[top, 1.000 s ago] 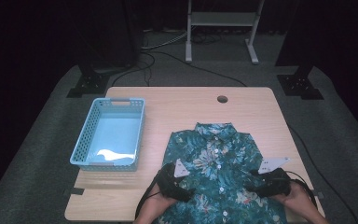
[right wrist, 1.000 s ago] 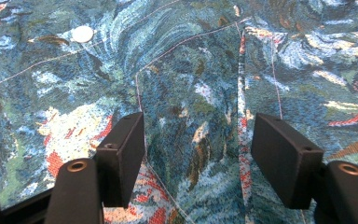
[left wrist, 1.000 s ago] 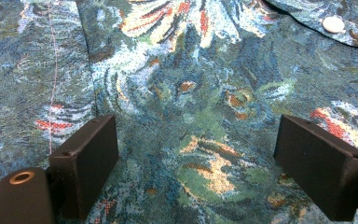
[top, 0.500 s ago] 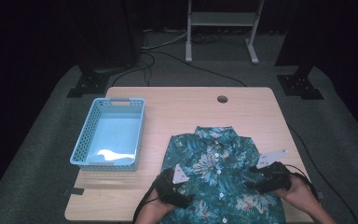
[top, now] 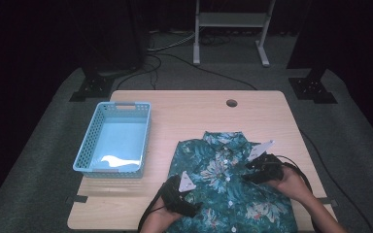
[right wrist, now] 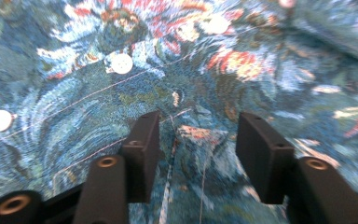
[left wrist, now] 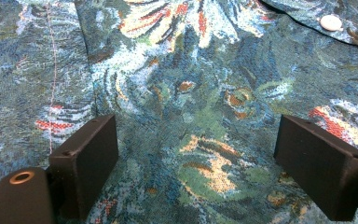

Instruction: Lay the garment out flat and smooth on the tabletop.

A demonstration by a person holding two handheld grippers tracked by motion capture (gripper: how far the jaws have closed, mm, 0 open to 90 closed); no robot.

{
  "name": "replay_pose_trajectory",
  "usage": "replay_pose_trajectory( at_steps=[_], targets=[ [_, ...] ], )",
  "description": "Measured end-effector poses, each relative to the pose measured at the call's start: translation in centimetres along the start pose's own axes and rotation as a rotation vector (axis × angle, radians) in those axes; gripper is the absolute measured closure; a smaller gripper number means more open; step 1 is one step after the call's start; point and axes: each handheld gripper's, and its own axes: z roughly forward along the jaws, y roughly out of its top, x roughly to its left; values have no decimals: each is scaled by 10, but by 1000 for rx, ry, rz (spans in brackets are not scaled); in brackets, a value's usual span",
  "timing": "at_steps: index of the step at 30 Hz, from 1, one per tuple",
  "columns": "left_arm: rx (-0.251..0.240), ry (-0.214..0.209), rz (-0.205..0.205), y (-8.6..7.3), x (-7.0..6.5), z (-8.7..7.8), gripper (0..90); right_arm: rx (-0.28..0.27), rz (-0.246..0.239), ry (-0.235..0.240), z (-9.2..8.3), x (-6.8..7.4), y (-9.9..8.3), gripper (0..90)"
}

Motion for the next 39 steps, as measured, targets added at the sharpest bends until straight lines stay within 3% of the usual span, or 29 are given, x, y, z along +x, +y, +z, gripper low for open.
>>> replay_pose_trajectory(
  at_steps=[3, 7, 12, 15, 21, 24, 39],
  targets=[
    [-6, -1, -1, -1, 0, -1, 128, 50, -13, -6, 6, 0, 1, 566],
    [-10, -1, -2, -2, 0, -1, 128, 41, 22, 16, 4, -4, -4, 629],
    [-9, 0, -3, -2, -1, -1, 127, 32, 42, 39, 2, -8, -9, 819],
    [-8, 0, -2, -2, -1, -1, 127, 38, 41, 19, 0, -8, -9, 871],
    [-14, 0, -3, -2, -1, -1, 127, 23, 30, -23, -12, -9, -10, 883],
    [-15, 0, -4, -3, -1, -1, 127, 20, 26, -55, -28, -12, -12, 882],
    [-14, -1, -4, -2, -1, -1, 127, -16, 116, -146, -69, -39, -42, 882]
  ],
)
